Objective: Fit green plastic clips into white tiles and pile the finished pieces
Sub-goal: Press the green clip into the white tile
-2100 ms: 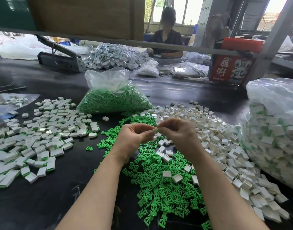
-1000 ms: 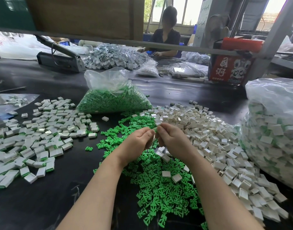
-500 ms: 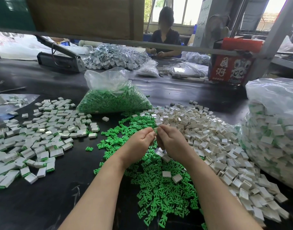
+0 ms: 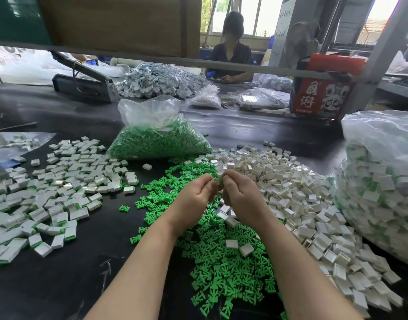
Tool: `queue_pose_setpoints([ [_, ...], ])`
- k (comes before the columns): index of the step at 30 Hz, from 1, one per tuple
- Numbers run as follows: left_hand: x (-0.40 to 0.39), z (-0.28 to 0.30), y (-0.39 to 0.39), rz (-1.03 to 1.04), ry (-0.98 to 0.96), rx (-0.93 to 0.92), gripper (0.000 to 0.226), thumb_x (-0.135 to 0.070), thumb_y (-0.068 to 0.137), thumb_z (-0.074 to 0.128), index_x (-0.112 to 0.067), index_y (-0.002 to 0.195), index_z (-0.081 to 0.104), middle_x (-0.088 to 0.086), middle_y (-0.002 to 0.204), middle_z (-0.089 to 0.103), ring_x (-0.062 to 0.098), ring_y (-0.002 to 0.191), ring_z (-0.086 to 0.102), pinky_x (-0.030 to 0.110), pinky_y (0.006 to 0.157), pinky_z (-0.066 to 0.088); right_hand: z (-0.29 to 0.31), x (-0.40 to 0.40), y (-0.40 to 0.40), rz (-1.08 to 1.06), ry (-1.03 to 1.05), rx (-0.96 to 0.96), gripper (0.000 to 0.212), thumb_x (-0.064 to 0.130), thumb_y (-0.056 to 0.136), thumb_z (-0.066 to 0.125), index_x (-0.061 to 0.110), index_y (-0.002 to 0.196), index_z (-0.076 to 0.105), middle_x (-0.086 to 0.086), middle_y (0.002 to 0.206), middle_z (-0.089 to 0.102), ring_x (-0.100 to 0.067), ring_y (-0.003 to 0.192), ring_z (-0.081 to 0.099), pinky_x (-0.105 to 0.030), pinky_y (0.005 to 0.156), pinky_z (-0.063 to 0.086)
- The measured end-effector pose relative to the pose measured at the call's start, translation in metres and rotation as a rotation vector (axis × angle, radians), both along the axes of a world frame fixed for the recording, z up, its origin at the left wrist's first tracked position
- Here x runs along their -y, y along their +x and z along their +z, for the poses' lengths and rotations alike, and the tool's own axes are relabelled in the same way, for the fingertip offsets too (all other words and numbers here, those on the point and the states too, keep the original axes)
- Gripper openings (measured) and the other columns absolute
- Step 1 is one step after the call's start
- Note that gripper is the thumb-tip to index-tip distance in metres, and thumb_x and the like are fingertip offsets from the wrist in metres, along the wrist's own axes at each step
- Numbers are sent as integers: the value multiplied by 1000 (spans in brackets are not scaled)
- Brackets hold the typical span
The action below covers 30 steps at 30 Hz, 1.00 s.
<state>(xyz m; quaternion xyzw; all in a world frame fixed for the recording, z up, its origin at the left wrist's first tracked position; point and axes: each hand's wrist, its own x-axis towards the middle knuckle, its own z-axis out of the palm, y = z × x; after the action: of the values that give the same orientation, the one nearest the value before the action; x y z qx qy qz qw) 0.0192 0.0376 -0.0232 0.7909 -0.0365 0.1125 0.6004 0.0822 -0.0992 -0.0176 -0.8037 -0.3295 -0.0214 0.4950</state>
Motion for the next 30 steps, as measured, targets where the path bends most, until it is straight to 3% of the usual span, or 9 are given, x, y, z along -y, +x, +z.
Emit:
queue_pose_setpoints([
  [3,-4,2,-1,66,17,37,24,-22,105,45,-10,88,59,-10,68,51,6,62,44,19,61,38,0,0,4,-2,123,-159,40,31,103,35,13,78,61,-1,55,57,-14,51,49,-37,57,40],
  [5,-3,4,-2,78,-1,51,24,-26,103,47,-16,89,63,-18,70,59,-1,67,52,11,66,41,1,0,4,7,189,-272,48,38,105,34,9,80,62,-5,54,58,-15,48,48,-31,55,38],
  [9,2,3,-2,107,-70,22,23,-38,98,51,-21,96,66,-5,102,68,3,100,62,15,84,44,7,3,3,53,276,-534,61,64,91,31,10,79,59,-5,54,58,-13,44,45,-21,42,34],
  [12,5,4,-2,123,-168,33,15,-36,97,54,-27,100,65,-4,110,66,-7,97,61,5,79,44,9,6,3,100,251,-676,70,75,83,28,13,77,59,-6,60,58,-15,49,44,-25,47,31],
  [16,7,5,-3,105,-214,15,18,-45,88,57,-34,100,66,2,118,63,0,103,63,12,85,44,9,0,0,239,233,-759,79,77,81,28,6,89,61,-10,68,60,-17,56,47,-29,52,30],
  [19,7,5,-1,97,-270,11,33,-44,86,58,-21,106,68,3,107,69,7,94,66,23,87,45,9,-4,-3,294,319,-813,66,71,86,36,10,88,61,-8,68,60,-17,58,46,-28,55,29],
  [23,7,5,-1,-7,-312,37,24,-38,90,57,-20,98,70,-6,64,57,9,66,56,21,74,49,8,-5,-5,302,417,-860,52,58,93,42,11,84,64,-6,66,59,-16,59,47,-27,54,34],
  [30,5,3,1,-9,-327,41,20,-26,96,55,-13,94,69,-3,66,54,3,59,50,13,66,46,8,-8,-9,291,493,-926,41,44,96,46,13,79,66,-4,65,60,-14,58,47,-22,50,33],
])
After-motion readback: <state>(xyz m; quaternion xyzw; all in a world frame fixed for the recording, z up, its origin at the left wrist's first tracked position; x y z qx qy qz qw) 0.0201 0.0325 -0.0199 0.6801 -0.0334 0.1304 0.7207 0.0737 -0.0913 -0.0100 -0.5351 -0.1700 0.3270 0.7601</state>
